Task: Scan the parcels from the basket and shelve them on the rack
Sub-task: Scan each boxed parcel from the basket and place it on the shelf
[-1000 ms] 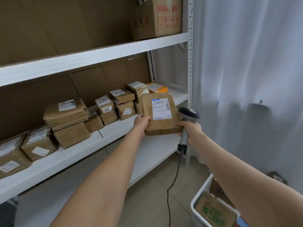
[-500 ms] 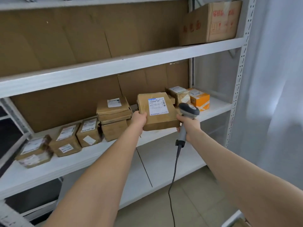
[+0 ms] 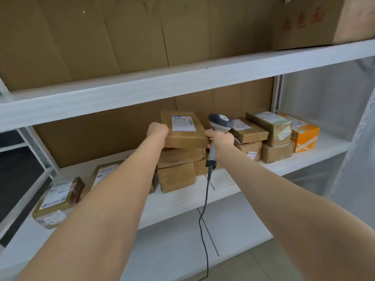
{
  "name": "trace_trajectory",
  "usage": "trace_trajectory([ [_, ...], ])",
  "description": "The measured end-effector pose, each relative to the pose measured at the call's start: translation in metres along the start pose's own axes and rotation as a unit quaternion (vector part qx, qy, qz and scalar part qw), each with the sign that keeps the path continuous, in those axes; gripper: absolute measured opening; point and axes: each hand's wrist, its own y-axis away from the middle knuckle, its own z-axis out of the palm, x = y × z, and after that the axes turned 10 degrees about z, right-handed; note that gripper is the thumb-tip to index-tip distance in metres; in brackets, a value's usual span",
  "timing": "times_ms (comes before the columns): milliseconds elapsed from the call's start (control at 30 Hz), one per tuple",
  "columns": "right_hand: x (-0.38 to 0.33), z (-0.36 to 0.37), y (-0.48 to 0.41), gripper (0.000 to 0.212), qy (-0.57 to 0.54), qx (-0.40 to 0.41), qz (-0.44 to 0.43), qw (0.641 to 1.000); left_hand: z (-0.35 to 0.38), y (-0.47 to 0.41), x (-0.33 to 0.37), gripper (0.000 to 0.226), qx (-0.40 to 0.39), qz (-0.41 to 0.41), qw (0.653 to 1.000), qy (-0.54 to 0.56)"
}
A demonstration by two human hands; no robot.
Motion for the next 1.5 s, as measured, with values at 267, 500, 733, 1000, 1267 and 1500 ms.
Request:
trace_trajectory([
  [267, 0.0, 0.047, -0.036, 0.03, -0.004, 0.023, -0.004, 1.0, -0.008, -0.047, -0.025, 0.028, -0.005, -0.007, 0.999, -0.048],
  [500, 0.006, 0.05, -0.046, 0.027, 0.014, 0.026, 0.007, 1.0, -0.003, -0.057, -0.033, 0.029, -0.013, -0.014, 0.997, -0.069],
  [733, 0.006, 0.044, -0.044, 0.047, -0.007, 0.015, 0.004, 1.0, -0.005, -0.051, -0.016, 0.031, -0.023, 0.034, 0.977, -0.21],
  [1000, -0.005, 0.002, -0.025, 0.042, -0.065, 0.037, -0.008, 0.997, 0.038, -0.02, 0.025, 0.058, -0.056, 0.19, 0.931, -0.305],
  [1267, -0.011, -0.121, 0.003, 0.021, -0.127, 0.126, 0.006, 0.984, 0.15, 0.063, 0.069, 0.049, -0.136, 0.294, 0.92, -0.221],
  [1500, 0.017, -0.266, 0.058, 0.018, -0.27, 0.208, -0.008, 0.94, 0.265, 0.181, 0.091, 0.05, -0.273, 0.343, 0.861, -0.258],
])
